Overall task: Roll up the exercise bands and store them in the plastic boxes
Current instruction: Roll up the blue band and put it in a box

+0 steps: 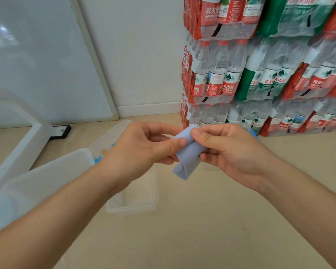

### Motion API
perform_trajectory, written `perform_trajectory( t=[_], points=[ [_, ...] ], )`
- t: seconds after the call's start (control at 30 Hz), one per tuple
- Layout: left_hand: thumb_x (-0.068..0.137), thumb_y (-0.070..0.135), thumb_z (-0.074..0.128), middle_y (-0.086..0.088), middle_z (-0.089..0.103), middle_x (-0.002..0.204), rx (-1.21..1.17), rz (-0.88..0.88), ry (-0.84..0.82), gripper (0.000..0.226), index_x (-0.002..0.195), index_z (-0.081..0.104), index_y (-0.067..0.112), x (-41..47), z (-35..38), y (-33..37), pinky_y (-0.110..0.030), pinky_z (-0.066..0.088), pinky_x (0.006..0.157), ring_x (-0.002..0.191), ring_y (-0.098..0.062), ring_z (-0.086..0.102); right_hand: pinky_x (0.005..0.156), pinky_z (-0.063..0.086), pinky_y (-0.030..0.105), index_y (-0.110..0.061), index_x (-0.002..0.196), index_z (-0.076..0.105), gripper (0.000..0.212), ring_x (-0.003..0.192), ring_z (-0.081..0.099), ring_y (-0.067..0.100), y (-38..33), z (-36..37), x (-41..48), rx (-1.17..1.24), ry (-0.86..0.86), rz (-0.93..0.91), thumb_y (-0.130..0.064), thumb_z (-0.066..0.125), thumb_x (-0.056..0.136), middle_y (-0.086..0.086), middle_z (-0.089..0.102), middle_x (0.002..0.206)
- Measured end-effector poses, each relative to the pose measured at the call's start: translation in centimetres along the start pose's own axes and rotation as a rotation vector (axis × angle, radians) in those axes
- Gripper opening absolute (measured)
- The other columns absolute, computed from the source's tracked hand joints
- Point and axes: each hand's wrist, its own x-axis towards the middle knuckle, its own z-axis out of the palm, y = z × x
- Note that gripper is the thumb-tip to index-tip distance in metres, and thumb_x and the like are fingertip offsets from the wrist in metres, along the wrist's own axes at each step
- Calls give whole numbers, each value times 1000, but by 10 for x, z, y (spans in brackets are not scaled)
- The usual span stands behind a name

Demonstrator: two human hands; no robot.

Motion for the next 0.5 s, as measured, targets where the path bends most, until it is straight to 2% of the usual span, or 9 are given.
perform_trajectory(
  t=[0.13,0.27,0.37,0.5],
  points=[
    [73,15,76,-16,74,85,-17,32,85,18,91,77,19,2,0,0,-19,52,61,70,-14,64,64,47,22,-8,98,74,24,73,59,12,-3,-1,-1,-50,20,36,-25,62,86,7,71,87],
    [71,5,77,-6,74,76,-50,48,104,21,87,78,18,2,-1,2,-19,51,59,65,-9,63,72,40,29,-8,100,74,34,78,56,14,-4,-2,-2,-103,29,31,-35,61,86,6,69,86],
    [68,4,78,-10,75,82,-50,55,106,23,84,78,21,1,-1,2,-20,54,66,72,-12,66,68,39,25,-10,99,75,29,73,55,12,-5,-3,-2,-97,7,11,-31,62,84,2,68,84],
    [66,0,76,2,76,80,-98,65,74,26,80,77,22,1,-2,2,-15,52,66,75,-8,70,59,42,16,-9,101,75,29,77,53,12,-3,-4,-2,-80,-25,-6,-24,65,78,7,66,89]
  ],
)
